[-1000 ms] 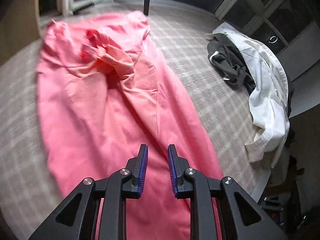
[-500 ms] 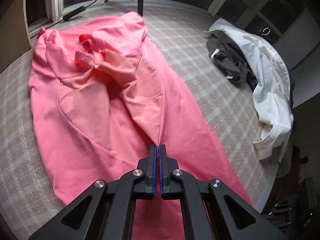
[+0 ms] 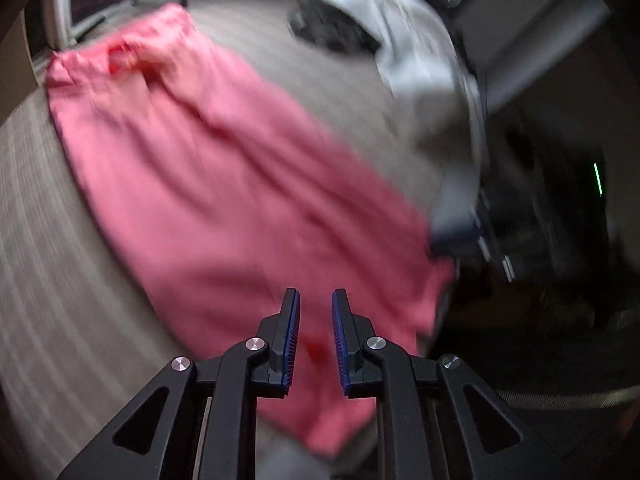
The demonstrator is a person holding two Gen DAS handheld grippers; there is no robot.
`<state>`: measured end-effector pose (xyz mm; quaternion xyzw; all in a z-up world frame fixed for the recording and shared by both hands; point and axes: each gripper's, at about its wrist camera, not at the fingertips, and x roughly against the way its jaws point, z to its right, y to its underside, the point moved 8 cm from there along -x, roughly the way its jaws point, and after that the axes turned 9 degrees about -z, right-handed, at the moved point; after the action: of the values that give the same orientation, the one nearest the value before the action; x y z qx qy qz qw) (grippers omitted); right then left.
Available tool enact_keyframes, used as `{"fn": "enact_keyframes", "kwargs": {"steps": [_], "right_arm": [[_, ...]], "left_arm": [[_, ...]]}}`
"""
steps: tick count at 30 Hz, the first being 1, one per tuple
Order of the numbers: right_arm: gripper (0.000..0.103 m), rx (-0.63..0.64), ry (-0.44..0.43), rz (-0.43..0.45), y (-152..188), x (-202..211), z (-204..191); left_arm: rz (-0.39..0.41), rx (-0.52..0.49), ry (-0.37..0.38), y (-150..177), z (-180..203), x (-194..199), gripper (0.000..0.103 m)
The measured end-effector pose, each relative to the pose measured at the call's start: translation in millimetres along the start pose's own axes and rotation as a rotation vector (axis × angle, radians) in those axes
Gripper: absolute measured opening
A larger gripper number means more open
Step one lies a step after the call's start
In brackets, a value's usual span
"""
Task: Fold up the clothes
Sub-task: 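Open both grippers and pull them back from the folded shirt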
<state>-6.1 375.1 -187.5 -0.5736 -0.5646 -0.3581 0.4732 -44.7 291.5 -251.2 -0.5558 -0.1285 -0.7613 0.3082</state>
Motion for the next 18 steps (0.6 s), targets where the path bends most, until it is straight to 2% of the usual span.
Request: {"fn": "enact_keyframes", "kwargs": {"steps": [2,4,6,8,12,13,15,18], "right_arm": [[0.014,0.022,-0.035,-0.039,2,-3,-7],[0.013,0.044,-0.098,-0.079,0,3,-15],[0.013,0.071,-0.076,-0.031,-17,29,-13],[0.013,0.092,-0.001,0.033,-45,63,1],[0.014,0.113,0.108,0.187,-132,131,43],[0.017,0.117,0.137,0.22,-155,137,55],[0.027,0.104,0.204,0.272,-205,140,84],[0.027,0.064,0.199,0.274,-273,122,124]], "left_arm": [[-0.05,0.014,0.067,19,11,-18,0.016],[-0.07,0.013,0.063,27,16,-23,0.015],[-0.015,0.007,0.053,15,16,-7,0.015],[0.044,0.001,0.032,0,12,10,0.015],[0.157,-0.013,-0.101,-52,-14,45,0.015],[0.185,-0.001,-0.134,-70,-27,53,0.015],[0.234,0.029,-0.194,-108,-55,68,0.018],[0.284,0.092,-0.29,-171,-107,88,0.021]]}}
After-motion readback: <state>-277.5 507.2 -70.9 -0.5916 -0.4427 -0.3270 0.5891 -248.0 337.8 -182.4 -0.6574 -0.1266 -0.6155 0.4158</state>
